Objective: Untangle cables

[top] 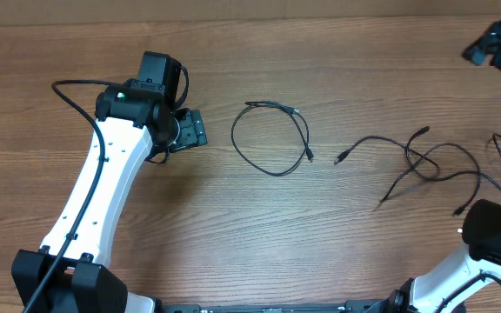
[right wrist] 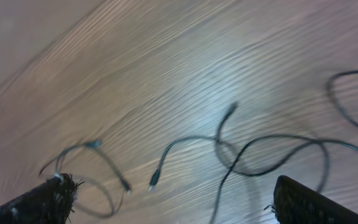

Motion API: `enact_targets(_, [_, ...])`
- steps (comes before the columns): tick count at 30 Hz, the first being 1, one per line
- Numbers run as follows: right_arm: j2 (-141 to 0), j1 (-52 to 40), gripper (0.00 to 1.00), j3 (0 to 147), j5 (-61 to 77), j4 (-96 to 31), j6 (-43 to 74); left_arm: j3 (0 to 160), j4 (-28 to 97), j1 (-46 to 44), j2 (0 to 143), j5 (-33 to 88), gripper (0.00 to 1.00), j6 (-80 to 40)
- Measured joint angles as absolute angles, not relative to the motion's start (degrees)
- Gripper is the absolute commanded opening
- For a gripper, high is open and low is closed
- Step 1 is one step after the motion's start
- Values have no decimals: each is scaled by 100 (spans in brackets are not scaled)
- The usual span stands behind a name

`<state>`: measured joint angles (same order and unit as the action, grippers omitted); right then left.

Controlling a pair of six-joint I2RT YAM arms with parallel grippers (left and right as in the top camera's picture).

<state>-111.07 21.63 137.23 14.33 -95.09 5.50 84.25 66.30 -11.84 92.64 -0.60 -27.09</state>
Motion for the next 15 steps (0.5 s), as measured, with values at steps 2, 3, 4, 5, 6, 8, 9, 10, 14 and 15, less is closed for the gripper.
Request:
enact_targets(2, [-11107,2014,98,13721,1566,-9592,440,8425,6624,-1184,9264,-58,85,-2709])
enact_targets(3, [-11107,1933,95,13705,1612,-9642,410,8425,6622,-1184,9264,-58,85,-2709])
enact_targets(4, [-11107,1848,93,13666,1653,-9675,384,8425,6619,-1184,9264,-58,85,-2709])
enact_targets(5, [-11107,1763,92,13598,1680,-9697,349,8425,6619,-1184,9264,-58,85,-2707])
enact_targets(6, [-11107,1673,92,13489,1697,-9703,327,8425,6617,-1184,9264,-58,85,-2709])
enact_targets(8, [-11107,1531,93,13225,1712,-9697,303,8425,6617,-1184,9264,-58,85,-2709])
enact_targets(9, [-11107,1450,93,13028,1684,-9697,318,8425,6617,-1184,9264,-58,85,-2709])
enact_targets(10, [-11107,1398,94,12870,1614,-9675,349,8425,6617,-1184,9264,-58,85,-2707])
enact_targets(14, [-11111,1269,96,12029,989,-9472,690,8425,6617,-1184,9264,-56,85,-2709])
enact_targets(15, [-11115,1267,96,11797,801,-9371,788,8425,6617,-1184,9264,-58,85,-2707])
